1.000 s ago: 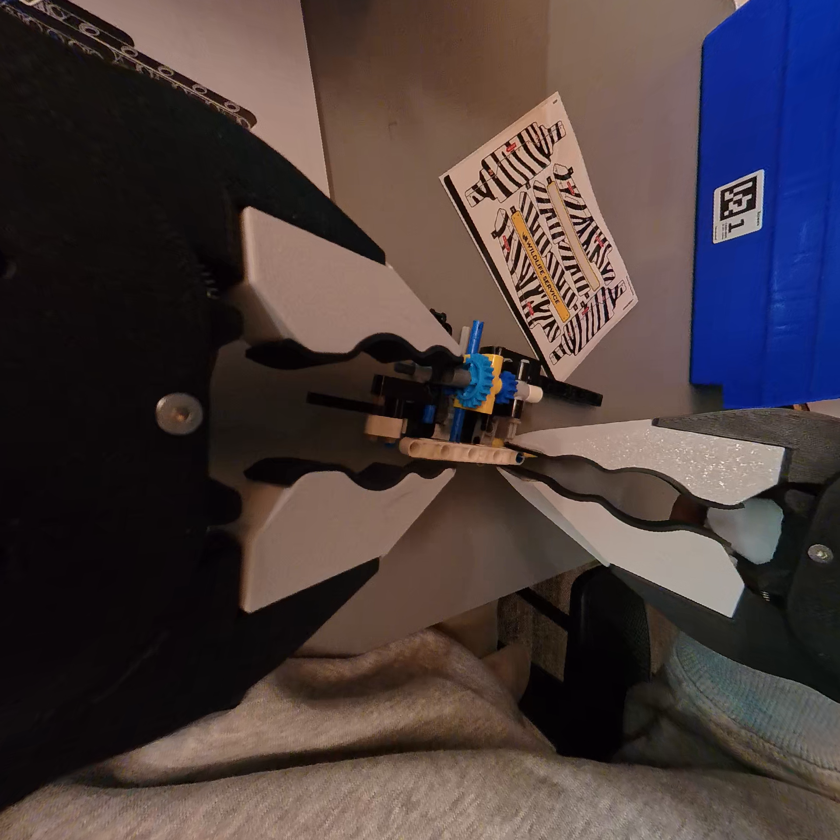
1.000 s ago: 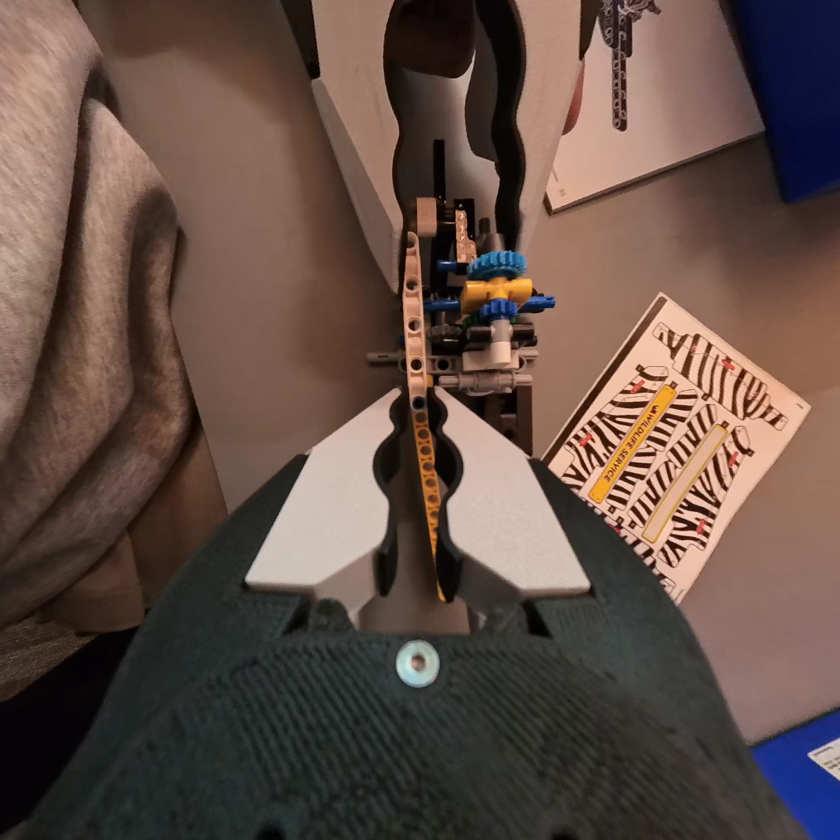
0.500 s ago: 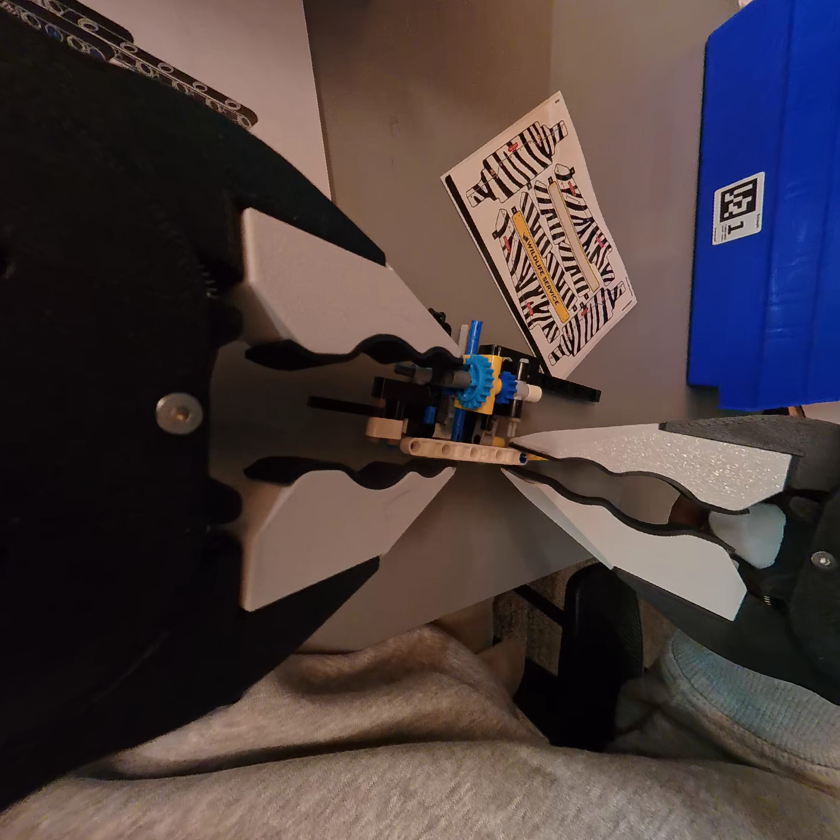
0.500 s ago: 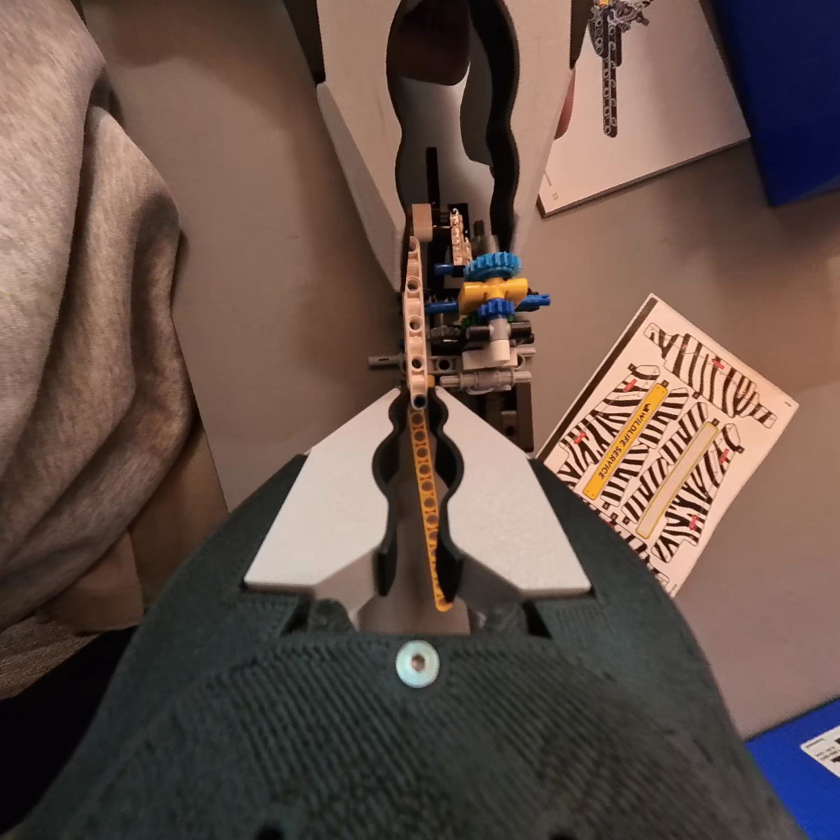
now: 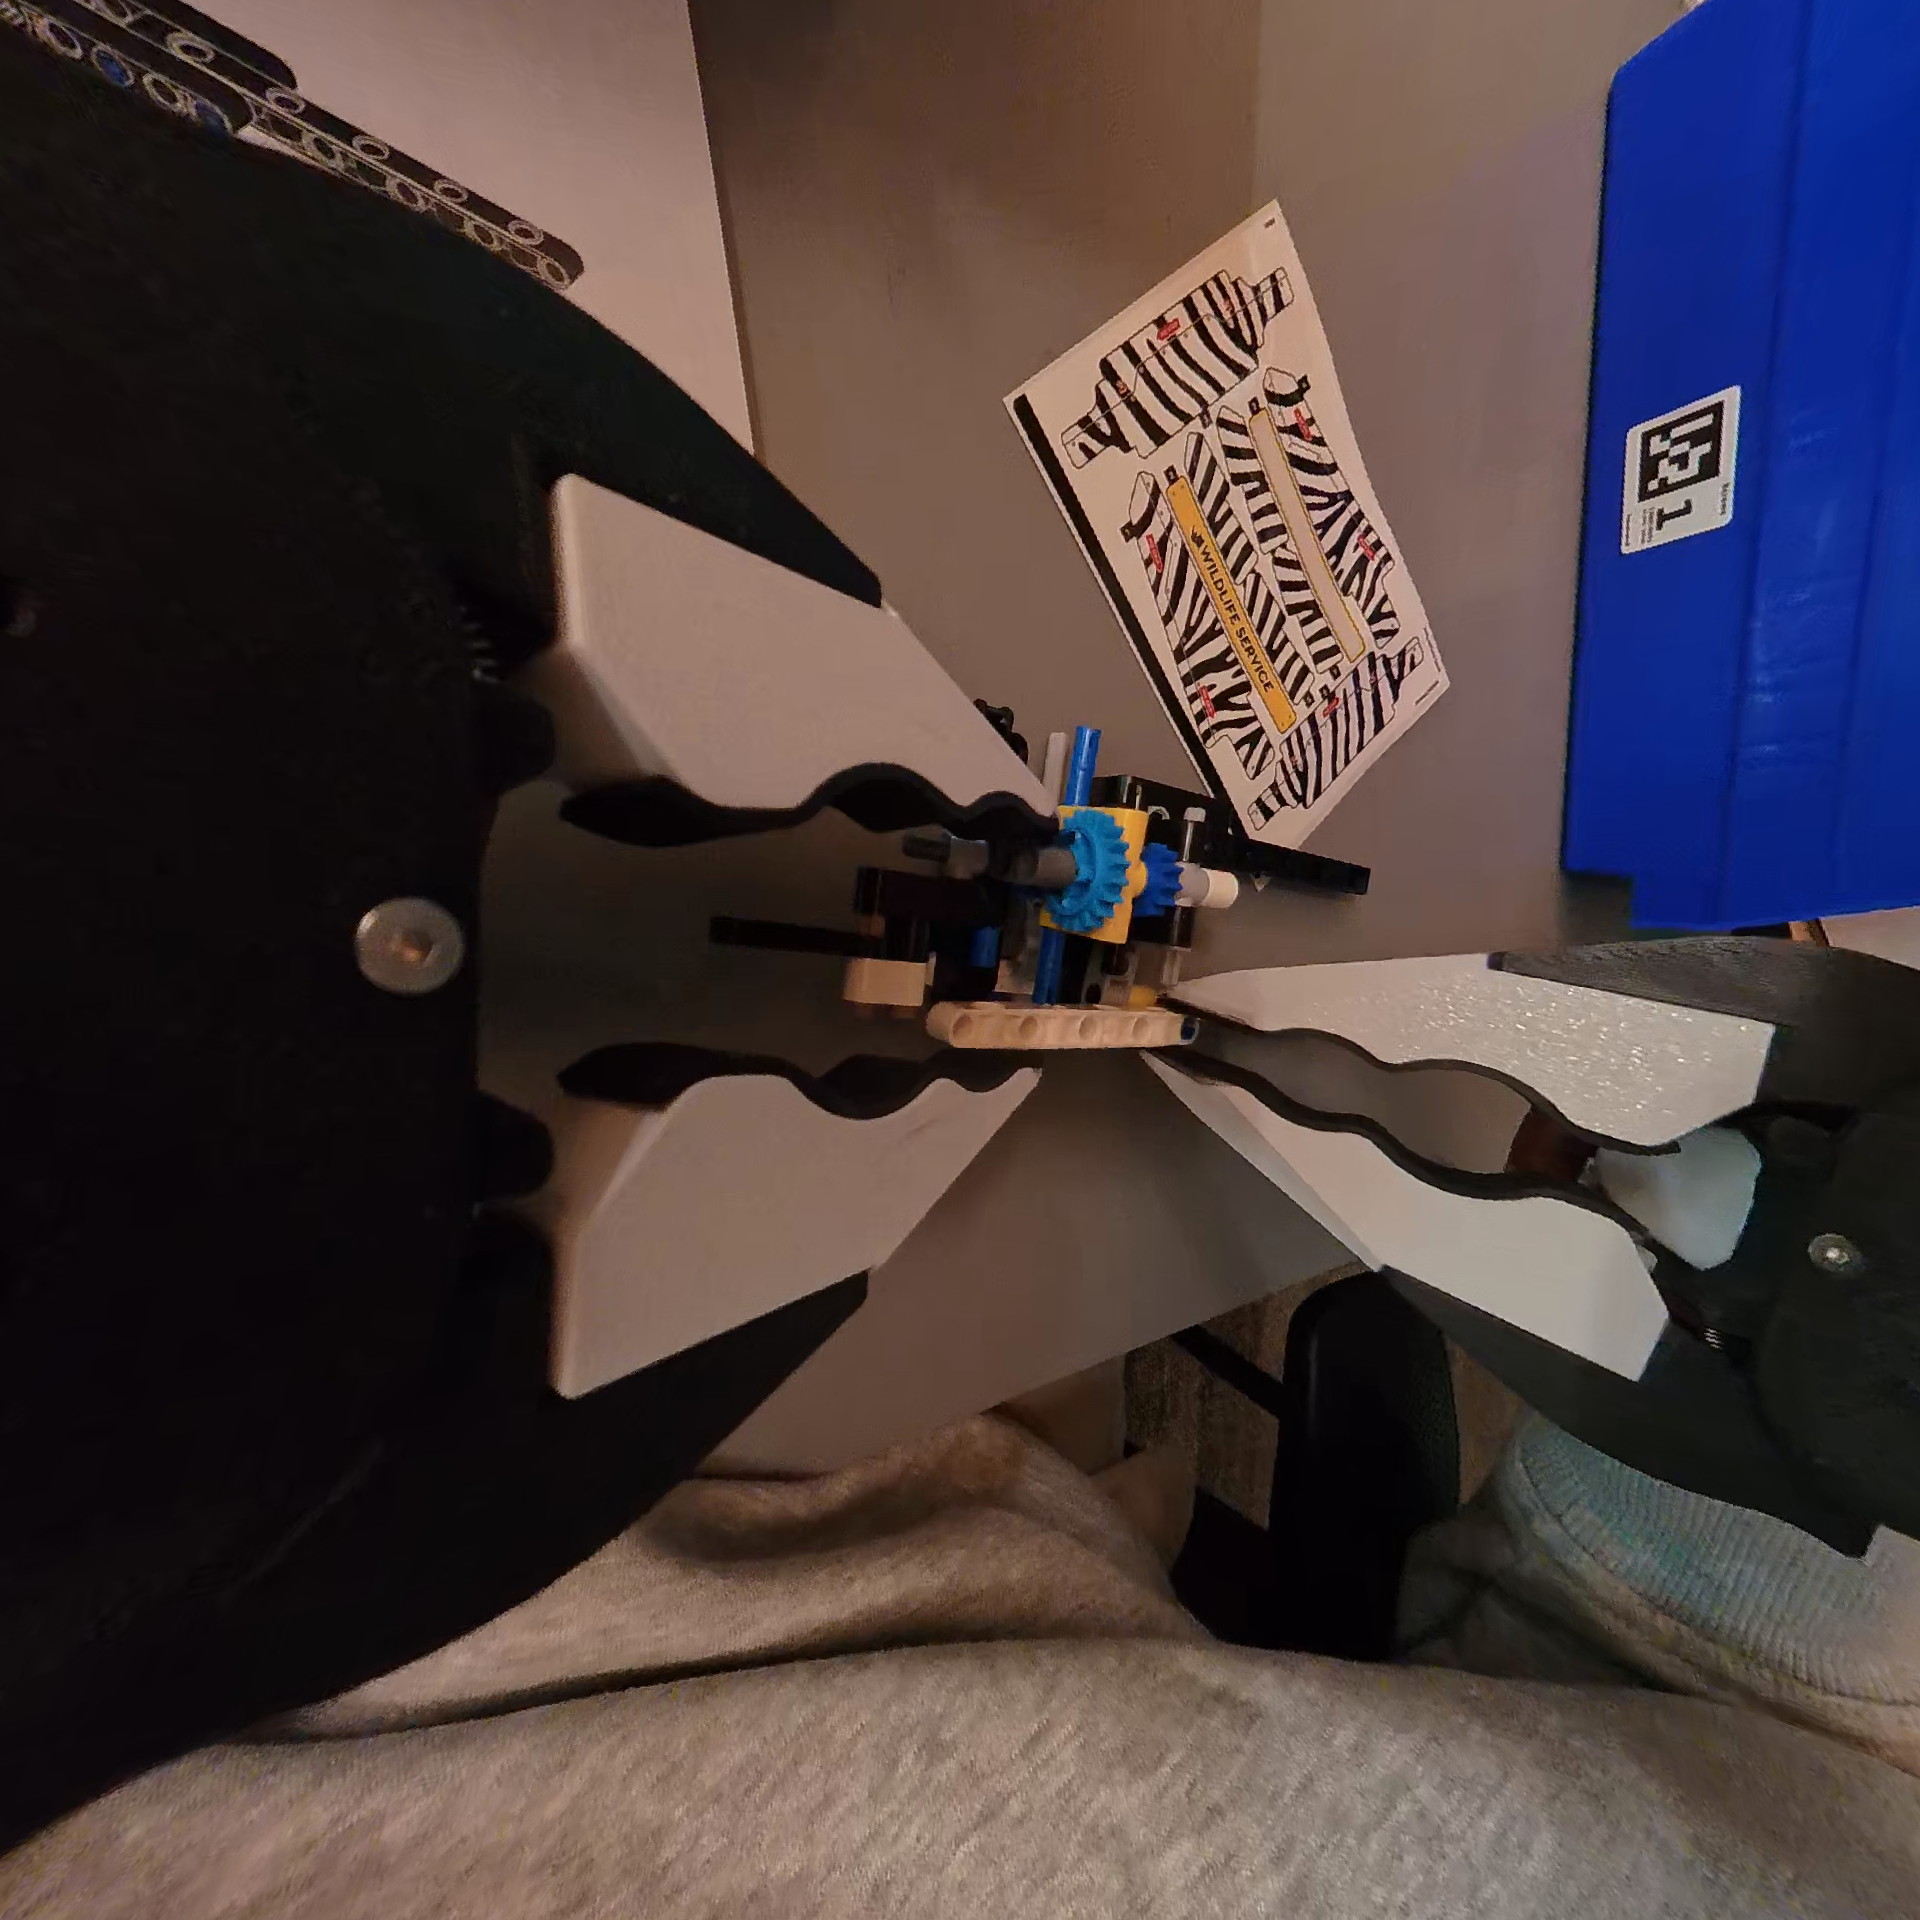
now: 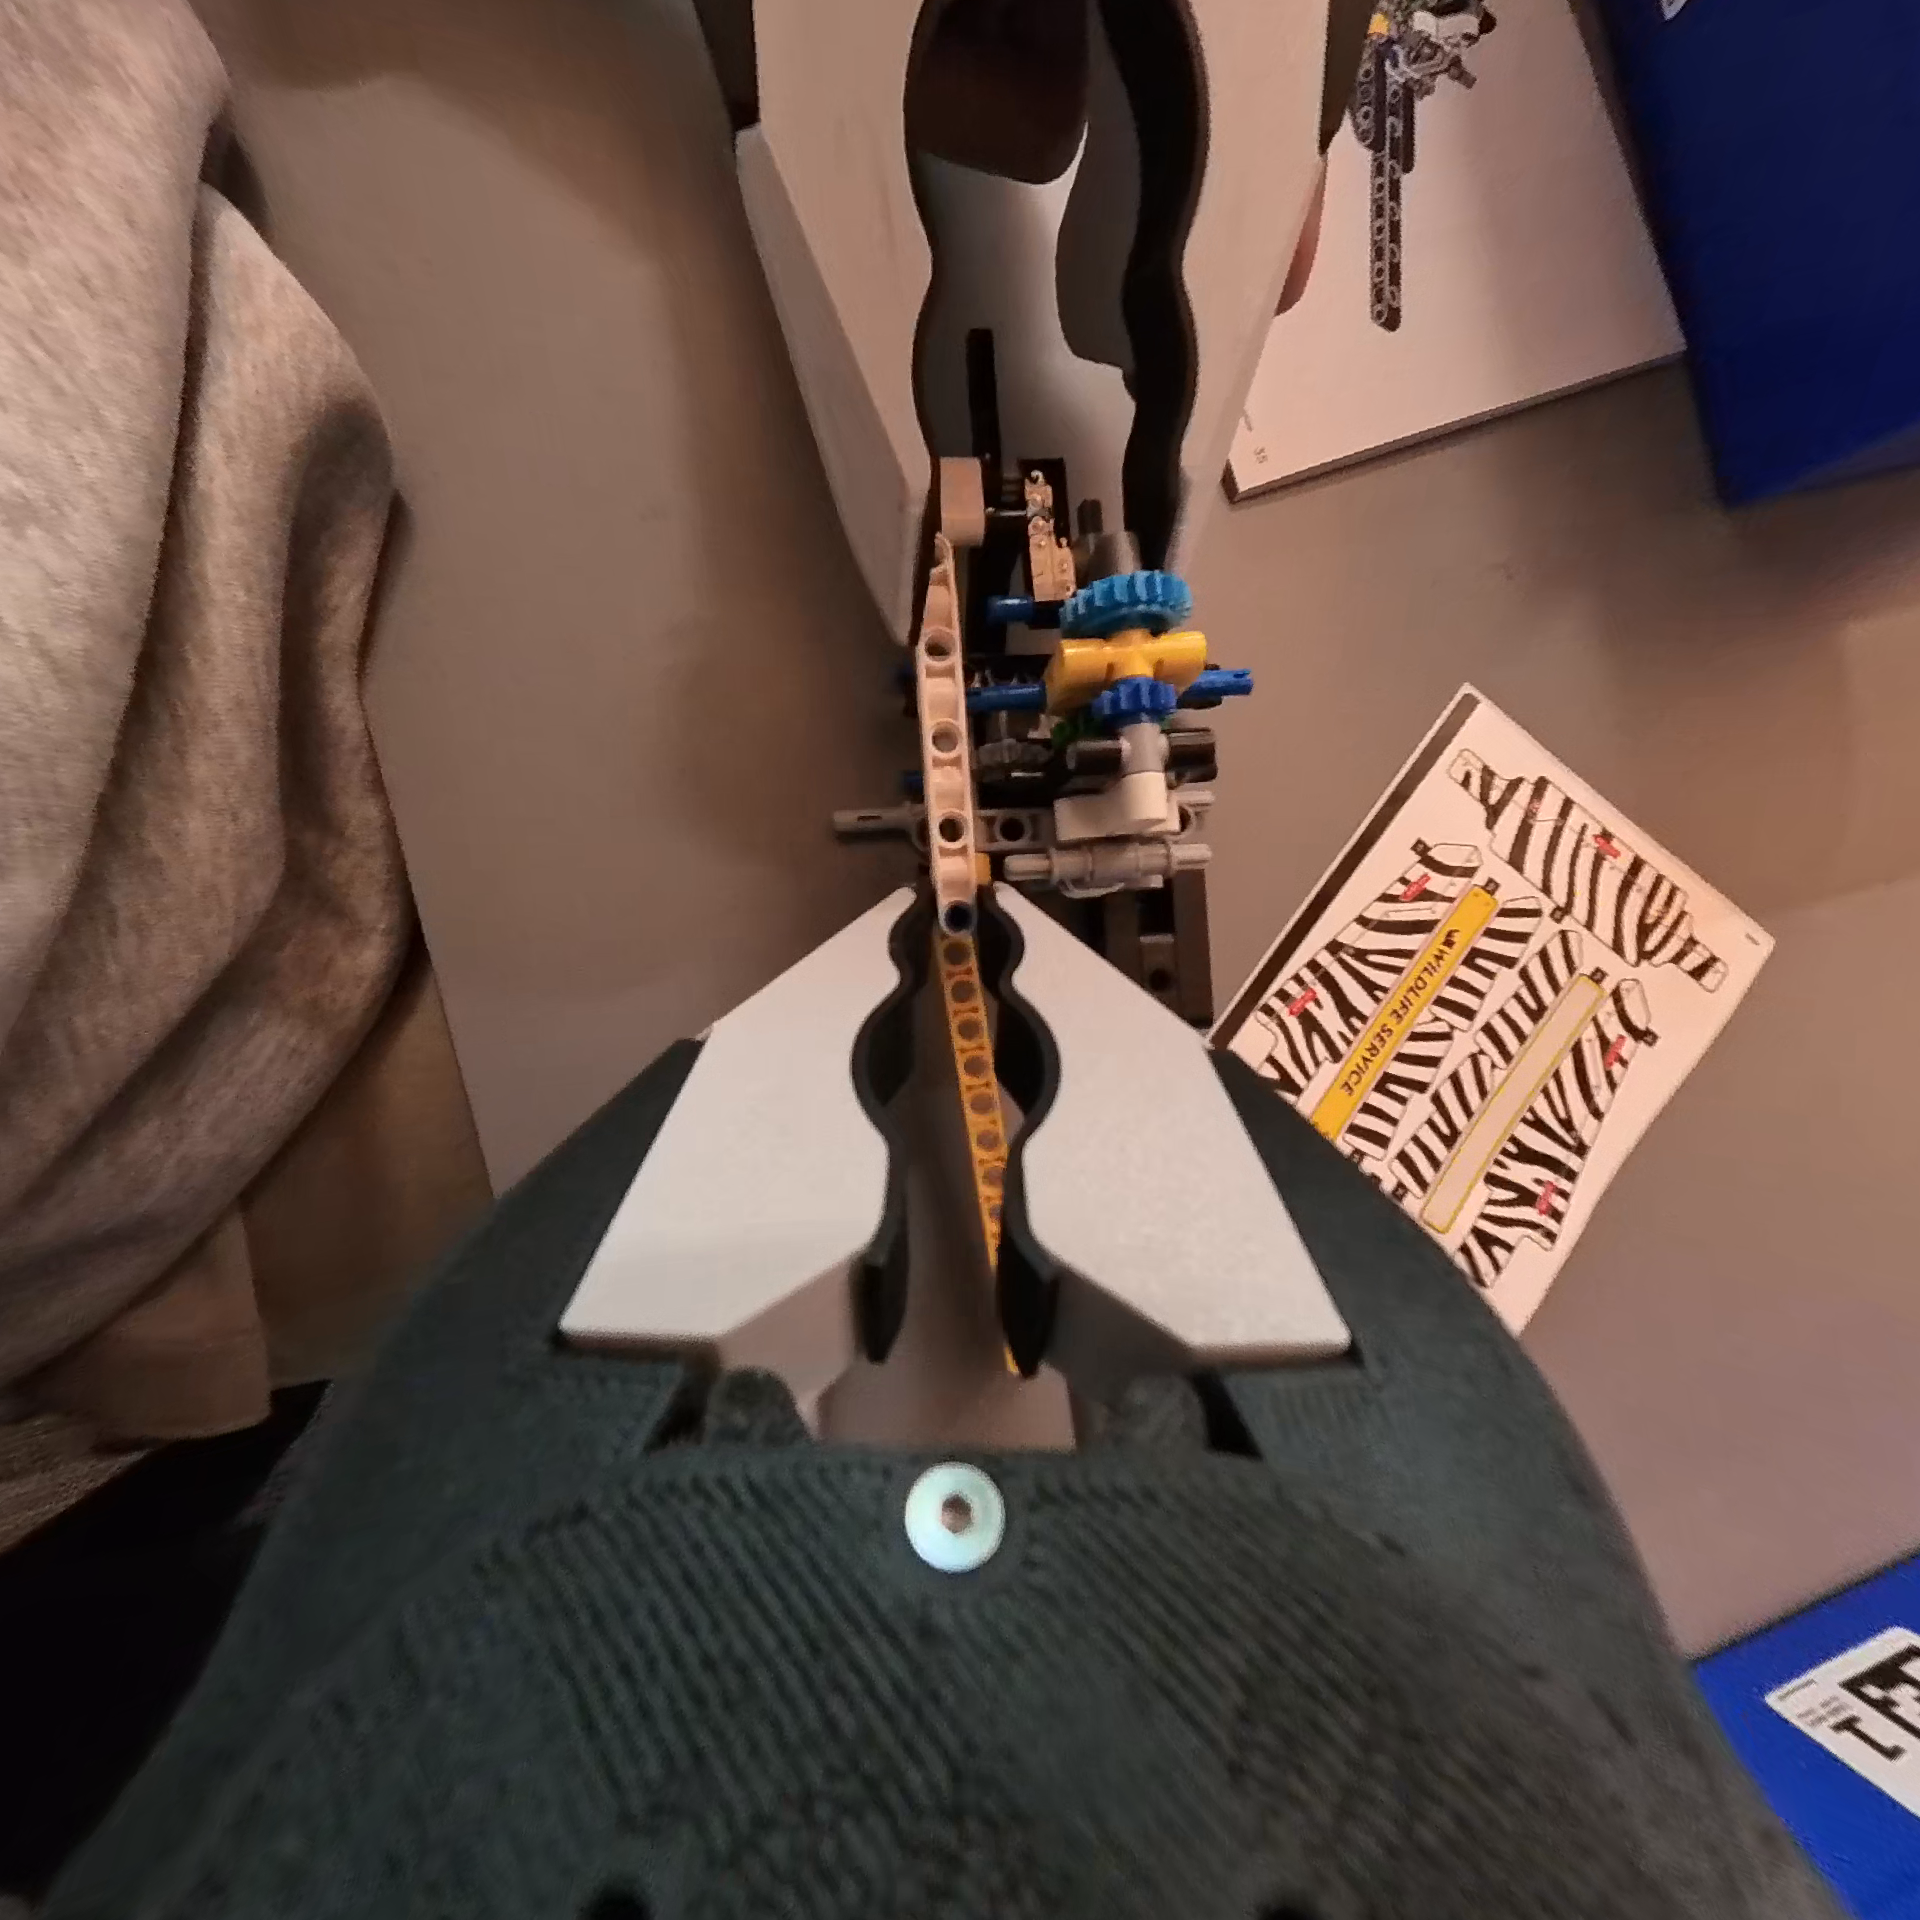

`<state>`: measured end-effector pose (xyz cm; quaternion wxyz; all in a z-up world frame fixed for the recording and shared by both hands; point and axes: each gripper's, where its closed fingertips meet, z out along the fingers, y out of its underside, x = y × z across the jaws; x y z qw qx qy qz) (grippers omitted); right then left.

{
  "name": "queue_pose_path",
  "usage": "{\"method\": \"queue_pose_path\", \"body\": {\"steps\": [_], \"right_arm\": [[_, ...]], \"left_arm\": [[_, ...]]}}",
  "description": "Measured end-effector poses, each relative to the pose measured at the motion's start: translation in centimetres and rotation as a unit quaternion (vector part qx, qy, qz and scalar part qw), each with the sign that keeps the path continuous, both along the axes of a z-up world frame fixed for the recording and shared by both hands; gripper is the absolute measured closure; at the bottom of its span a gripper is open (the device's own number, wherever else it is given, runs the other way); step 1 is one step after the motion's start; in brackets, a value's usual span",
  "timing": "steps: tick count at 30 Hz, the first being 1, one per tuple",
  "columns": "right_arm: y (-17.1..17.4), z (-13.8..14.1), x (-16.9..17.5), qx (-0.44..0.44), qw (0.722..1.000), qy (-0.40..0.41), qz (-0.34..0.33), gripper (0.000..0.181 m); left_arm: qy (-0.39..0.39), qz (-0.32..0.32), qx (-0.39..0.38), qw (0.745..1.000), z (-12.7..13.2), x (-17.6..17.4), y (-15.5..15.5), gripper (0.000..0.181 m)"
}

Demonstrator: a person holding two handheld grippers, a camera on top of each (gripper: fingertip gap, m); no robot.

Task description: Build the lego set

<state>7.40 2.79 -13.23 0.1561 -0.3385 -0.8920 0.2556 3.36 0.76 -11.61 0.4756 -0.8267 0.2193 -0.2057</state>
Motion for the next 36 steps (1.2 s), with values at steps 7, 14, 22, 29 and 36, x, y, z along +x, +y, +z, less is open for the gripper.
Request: {"method": "queue_pose_path", "body": {"steps": [7,14,22,29,36], "right_arm": [[0.06,-0.15,0.18,-0.007,1.0,-0.016,-0.01,0.175],[0.17,-0.22,0.62,0.007,0.999,-0.039,-0.027,0.175],[0.05,-0.19,0.67,0.01,0.998,-0.052,-0.032,0.174],[0.33,-0.09,0.67,0.011,0.997,-0.063,-0.033,0.174],[0.34,-0.17,0.81,0.011,0.997,-0.065,-0.032,0.174]], "left_arm": [[0.002,0.0,0.002,1.0,0.09,0.09,-0.14,0.142],[0.006,0.001,0.002,1.0,0.09,0.16,-0.23,0.143],[0.013,0.002,0.008,1.0,0.18,0.33,-0.28,0.149],[0.0,-0.004,0.015,1.0,0.56,0.44,-0.44,0.145],[0.001,0.015,0.011,1.0,0.44,0.14,0.3,0.099]]}}
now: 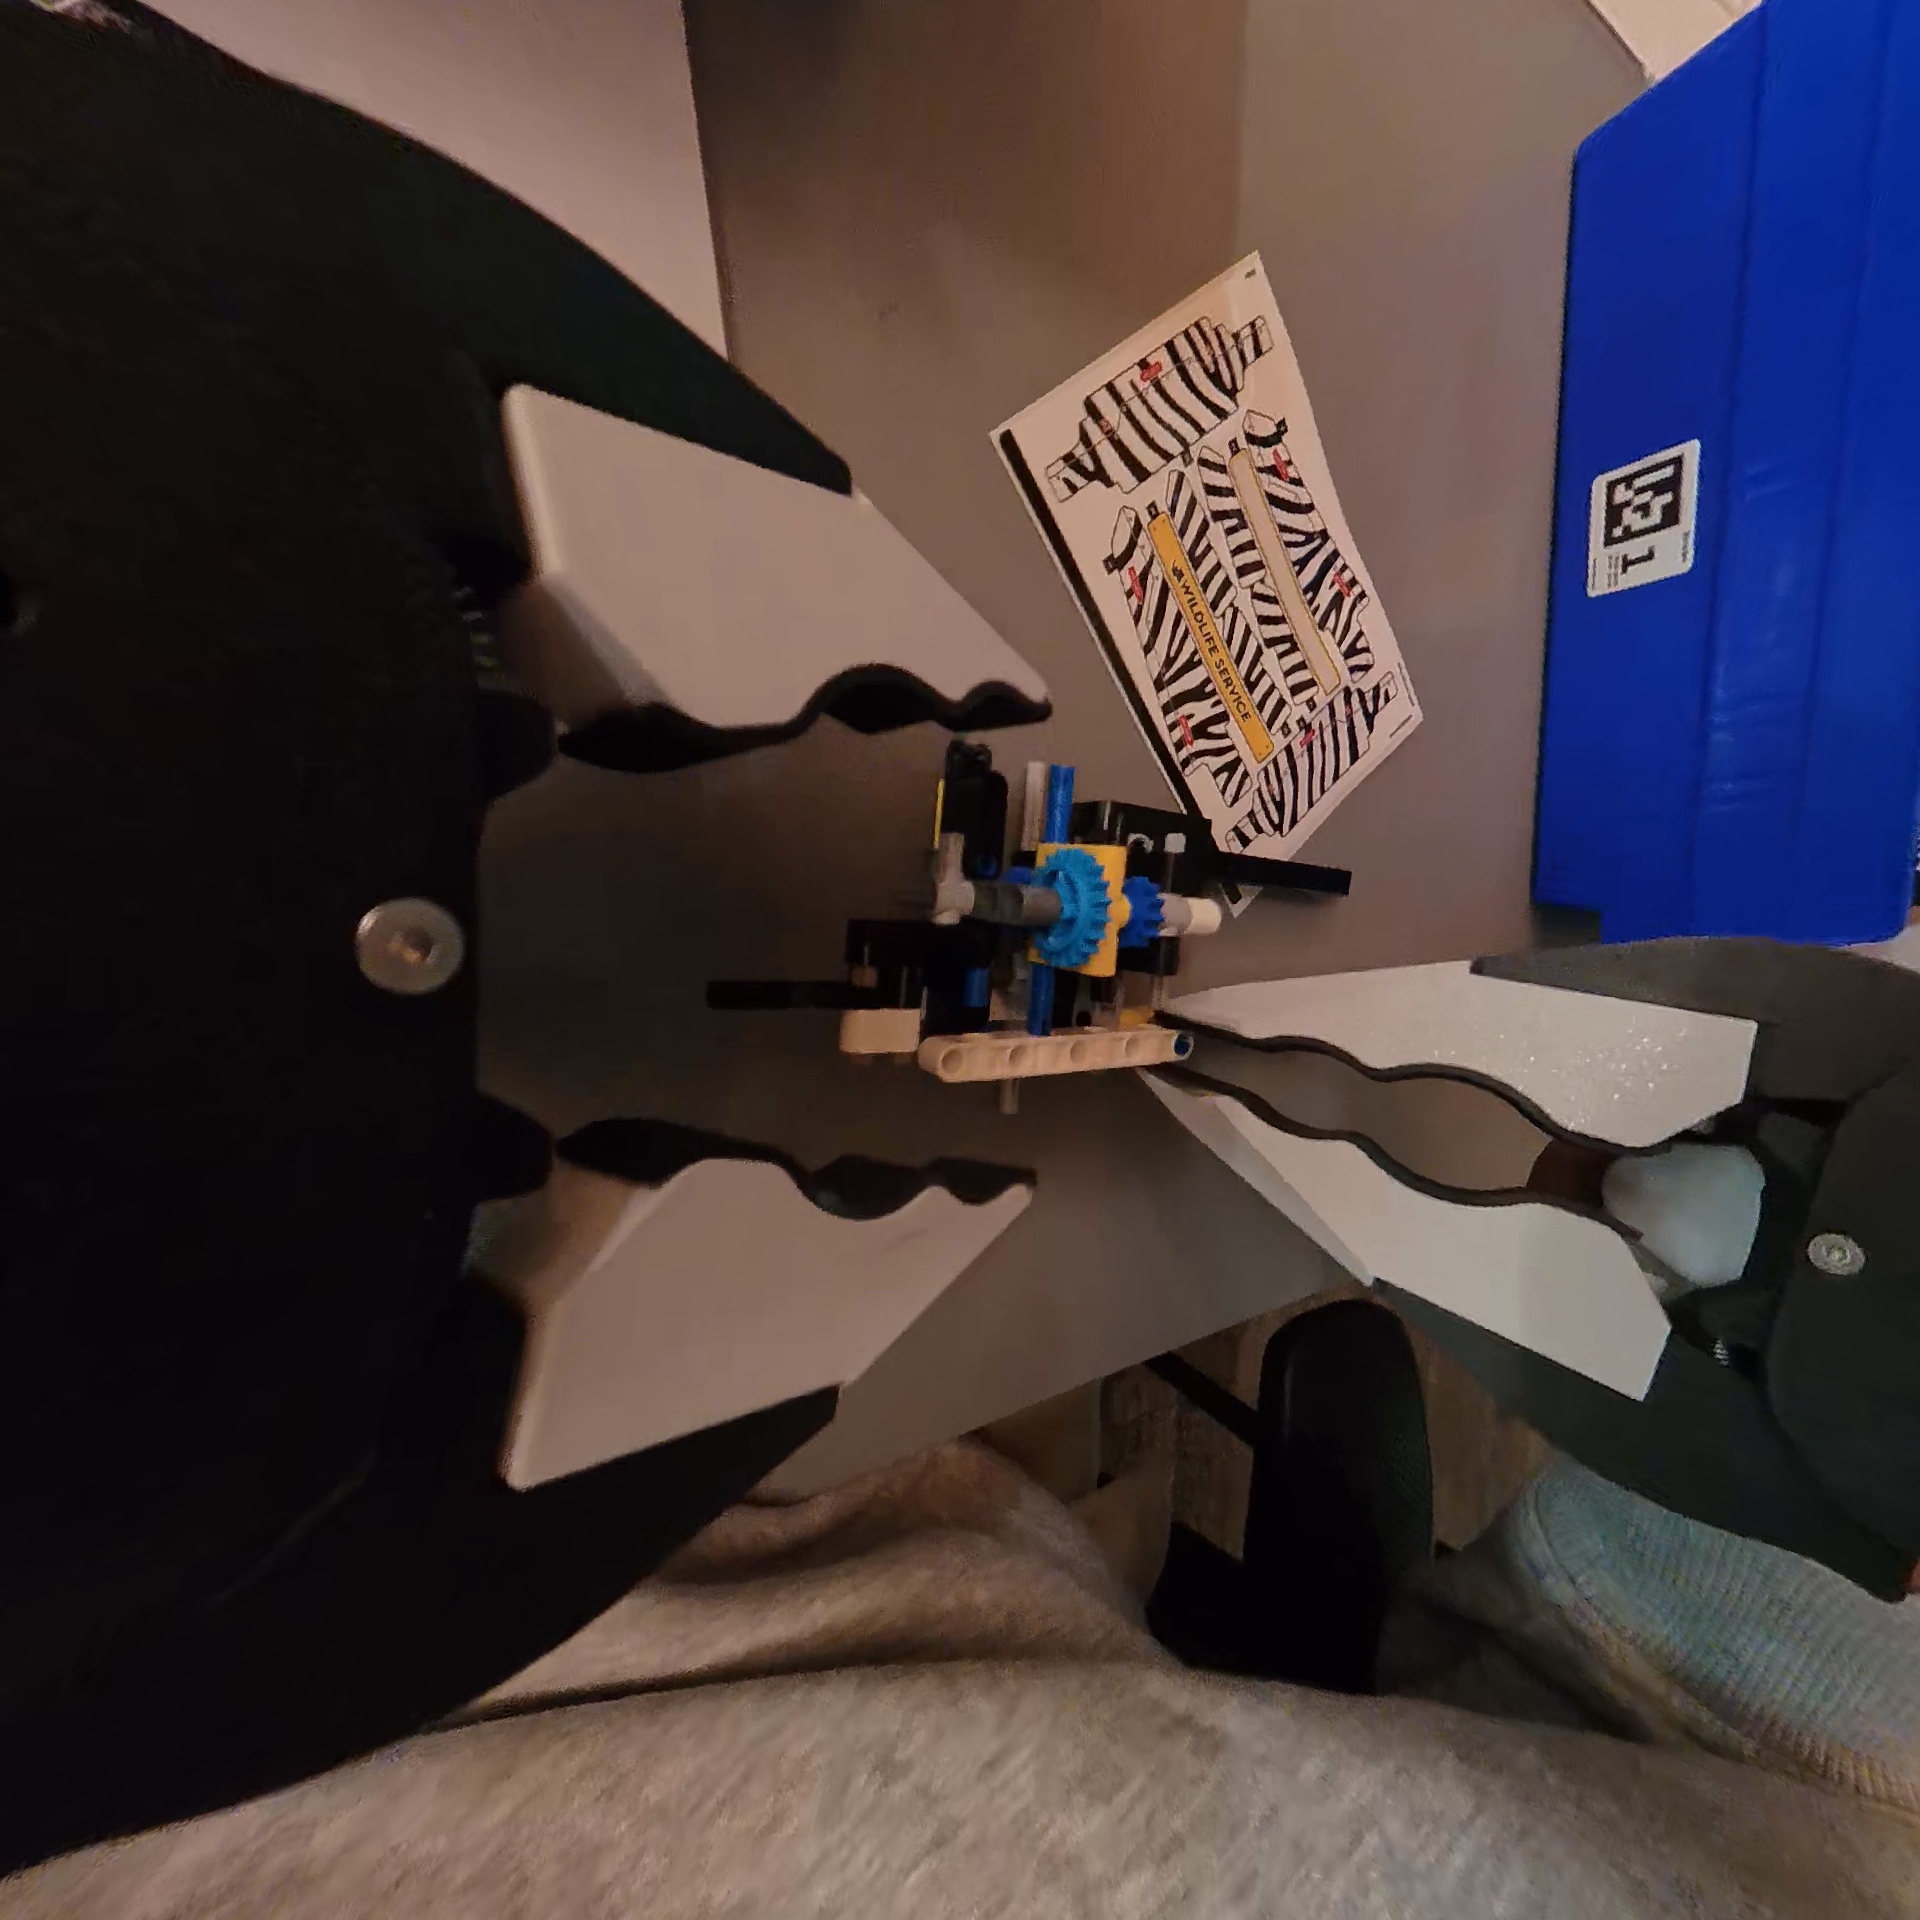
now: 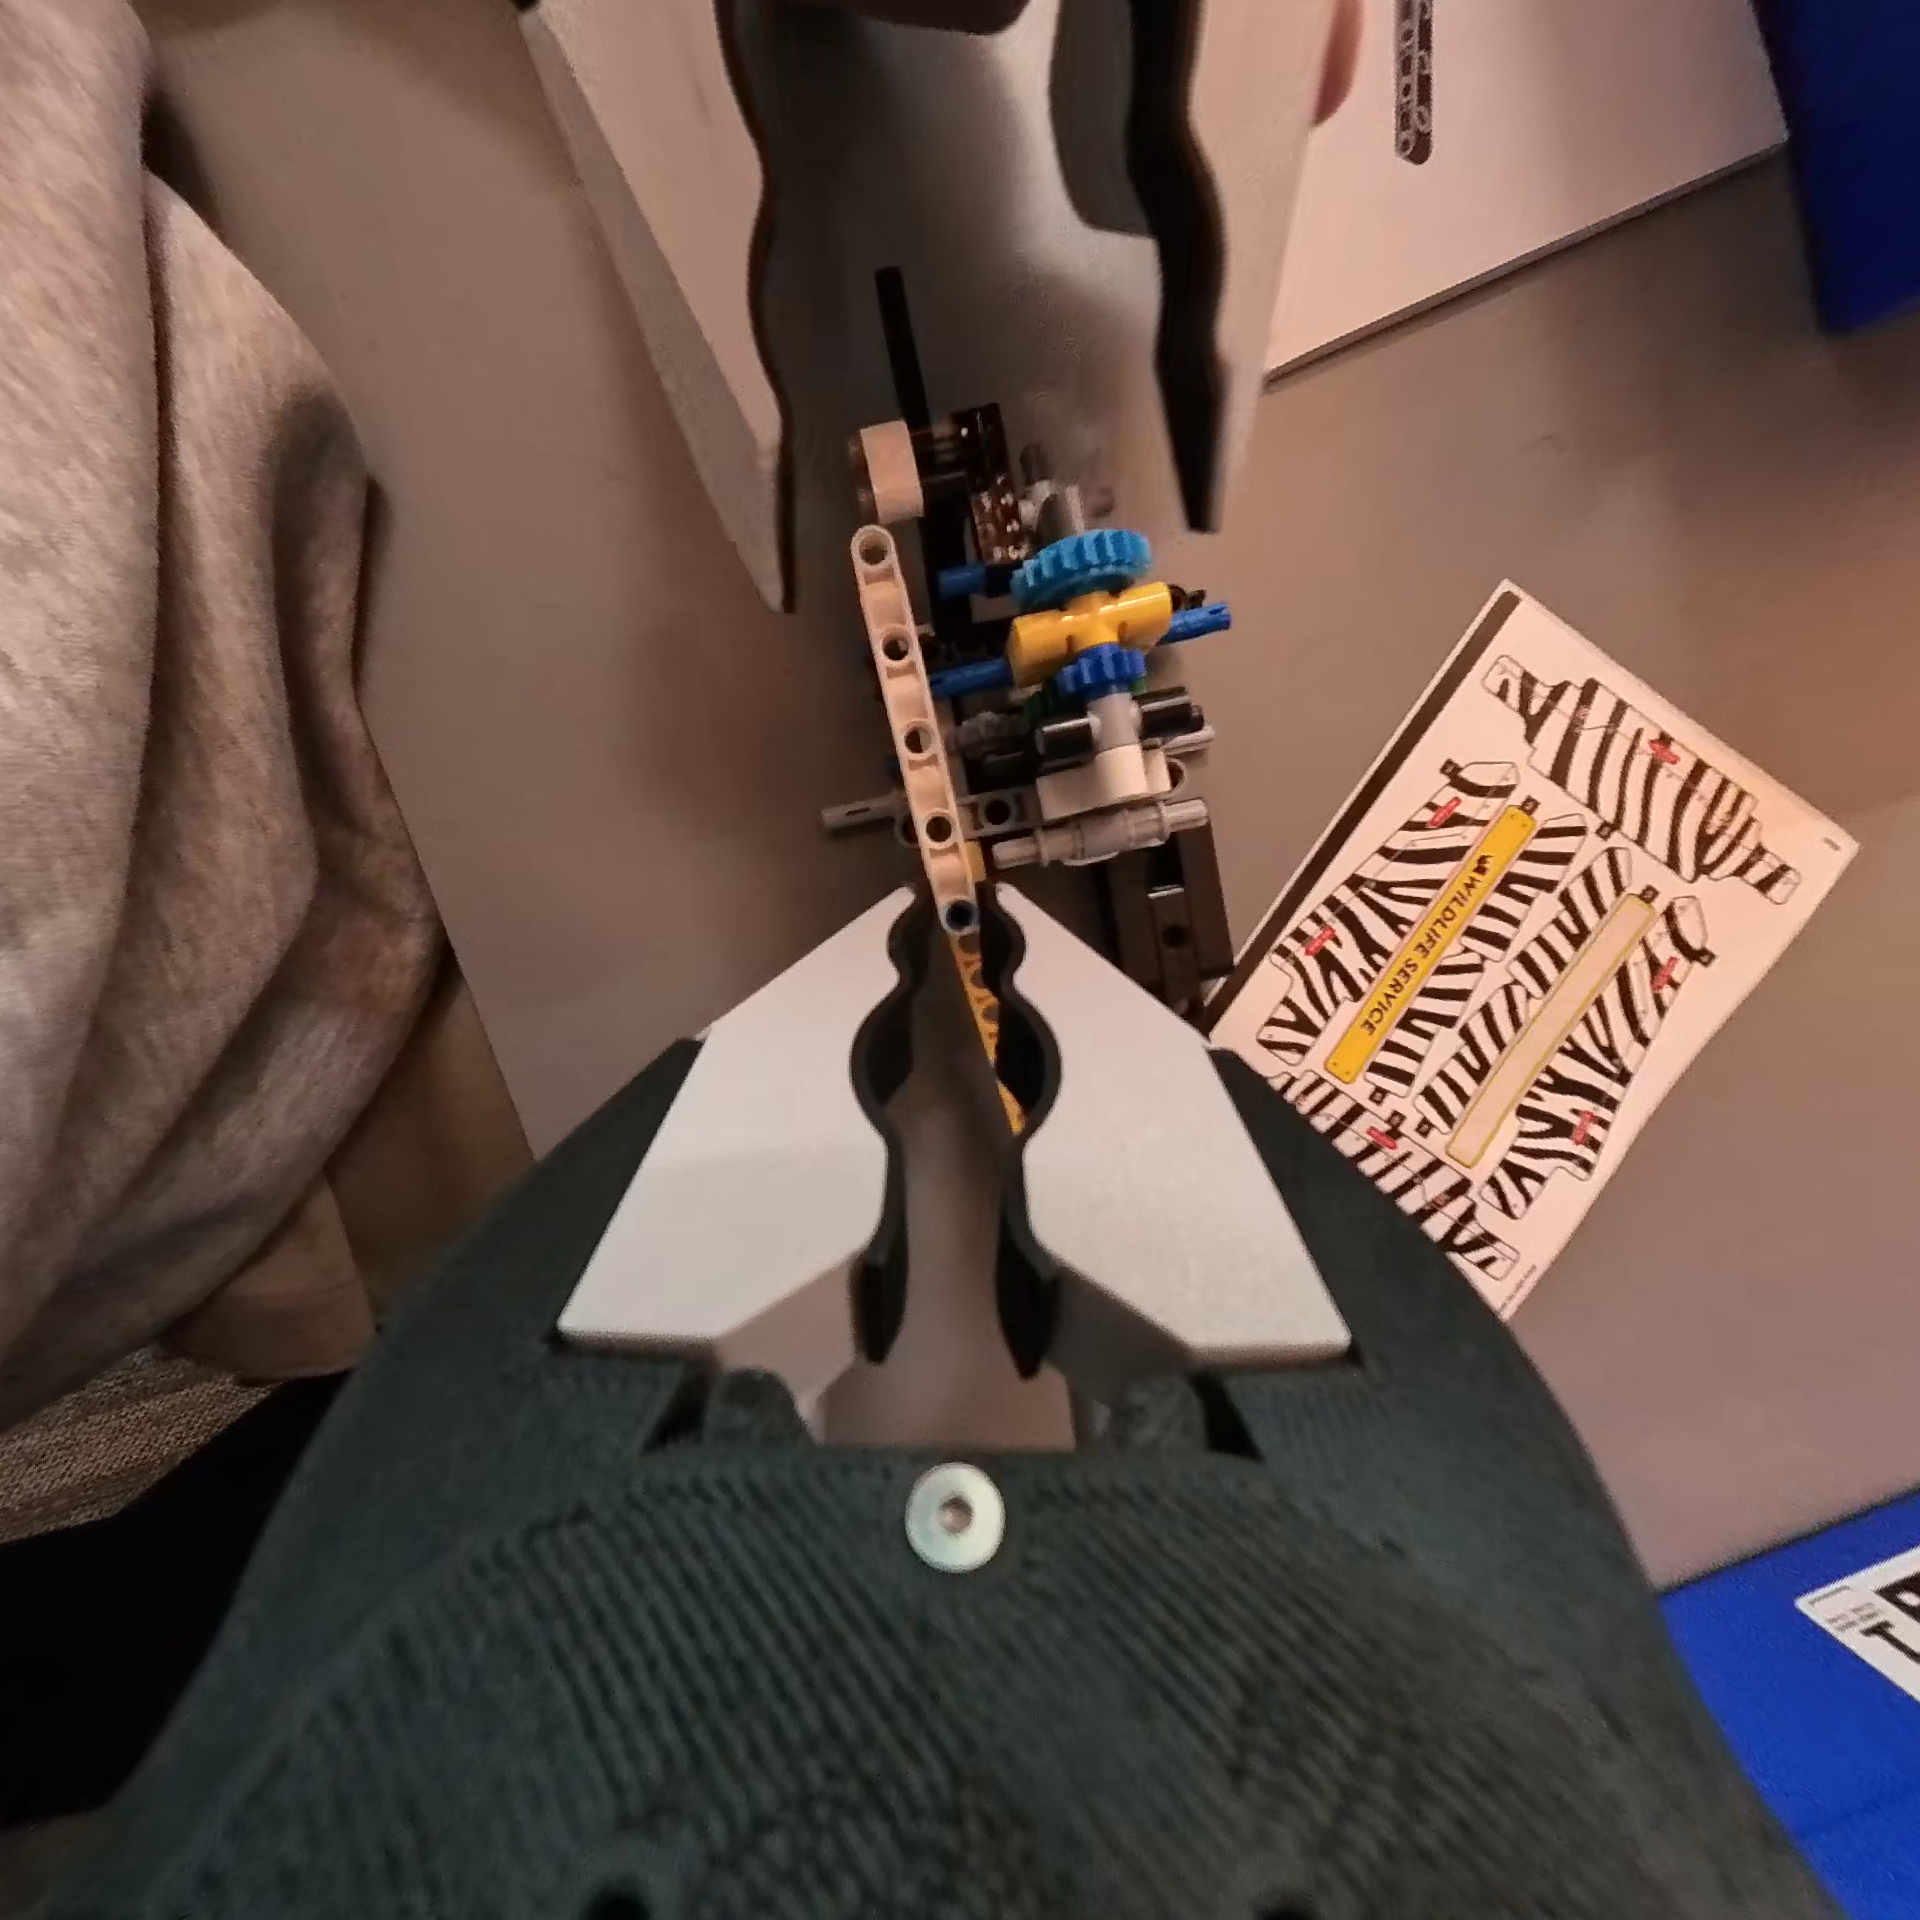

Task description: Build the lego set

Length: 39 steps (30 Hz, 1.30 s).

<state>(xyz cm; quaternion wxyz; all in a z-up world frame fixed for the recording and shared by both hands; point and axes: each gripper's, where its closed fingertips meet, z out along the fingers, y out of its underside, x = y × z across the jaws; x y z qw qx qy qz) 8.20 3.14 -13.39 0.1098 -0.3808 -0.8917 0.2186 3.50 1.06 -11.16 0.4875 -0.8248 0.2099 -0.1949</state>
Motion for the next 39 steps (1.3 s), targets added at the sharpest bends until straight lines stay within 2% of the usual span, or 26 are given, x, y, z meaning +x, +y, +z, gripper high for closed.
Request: {"method": "queue_pose_path", "body": {"steps": [3,8,15,39], "right_arm": [[0.0,0.0,0.0,-0.001,1.0,0.0,0.0,0.174],[-0.1,0.0,0.0,-0.001,1.0,0.001,0.0,0.174],[0.0,0.0,0.0,0.001,1.0,0.0,-0.002,0.174],[0.1,0.1,0.1,0.01,1.0,0.01,0.006,0.175]], "left_arm": [[0.023,-0.002,0.012,1.0,-0.1,0.1,0.8,0.094],[0.099,-0.035,0.001,0.994,-1.7,0.5,1.6,0.096],[0.096,-0.045,0.007,0.994,-1.6,0.8,1.6,0.112],[0.117,-0.034,0.009,0.993,-2.2,0.9,1.9,0.114]]}}
